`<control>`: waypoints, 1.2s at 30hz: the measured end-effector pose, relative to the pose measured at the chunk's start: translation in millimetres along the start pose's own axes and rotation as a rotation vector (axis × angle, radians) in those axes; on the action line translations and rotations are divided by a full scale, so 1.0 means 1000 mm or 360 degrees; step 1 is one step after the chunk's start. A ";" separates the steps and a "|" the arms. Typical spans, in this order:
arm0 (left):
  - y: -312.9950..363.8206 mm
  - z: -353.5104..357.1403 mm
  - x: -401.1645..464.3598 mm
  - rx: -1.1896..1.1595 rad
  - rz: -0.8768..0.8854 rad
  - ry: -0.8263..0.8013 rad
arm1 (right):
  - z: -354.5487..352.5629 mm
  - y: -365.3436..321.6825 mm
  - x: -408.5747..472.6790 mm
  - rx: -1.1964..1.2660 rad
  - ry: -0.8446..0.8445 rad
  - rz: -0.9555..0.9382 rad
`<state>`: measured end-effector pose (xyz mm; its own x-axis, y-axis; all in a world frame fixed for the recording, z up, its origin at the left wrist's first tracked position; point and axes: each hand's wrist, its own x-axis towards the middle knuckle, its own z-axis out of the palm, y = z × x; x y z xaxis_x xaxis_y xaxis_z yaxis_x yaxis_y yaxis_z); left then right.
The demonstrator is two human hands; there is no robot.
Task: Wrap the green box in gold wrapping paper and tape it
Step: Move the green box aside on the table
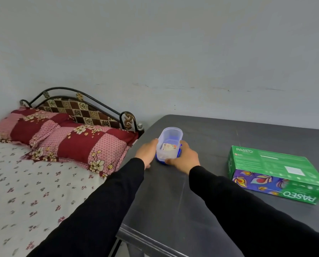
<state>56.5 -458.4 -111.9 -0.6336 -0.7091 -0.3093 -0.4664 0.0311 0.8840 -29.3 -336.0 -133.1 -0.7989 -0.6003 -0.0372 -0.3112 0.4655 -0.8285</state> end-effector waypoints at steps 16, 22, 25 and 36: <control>0.044 0.029 0.097 -0.0668 -0.0040 -0.0119 | 0.004 -0.001 0.121 -0.0245 -0.0054 0.0174; 0.048 0.044 0.132 -0.0646 -0.0089 0.0019 | -0.005 -0.002 0.139 -0.0030 -0.0109 0.0256; 0.043 0.046 0.121 -0.0446 -0.0012 0.0279 | -0.013 -0.003 0.125 0.0013 -0.0107 0.0244; 0.084 0.125 0.011 0.0182 0.1030 -0.0164 | -0.154 0.019 -0.048 -0.0416 0.0417 0.0067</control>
<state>-66.8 -375.6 -85.0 -0.8609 -0.4516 0.2344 -0.0310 0.5064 0.8618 -76.1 -198.0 -60.5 -0.9079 -0.4061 0.1041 -0.3692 0.6569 -0.6574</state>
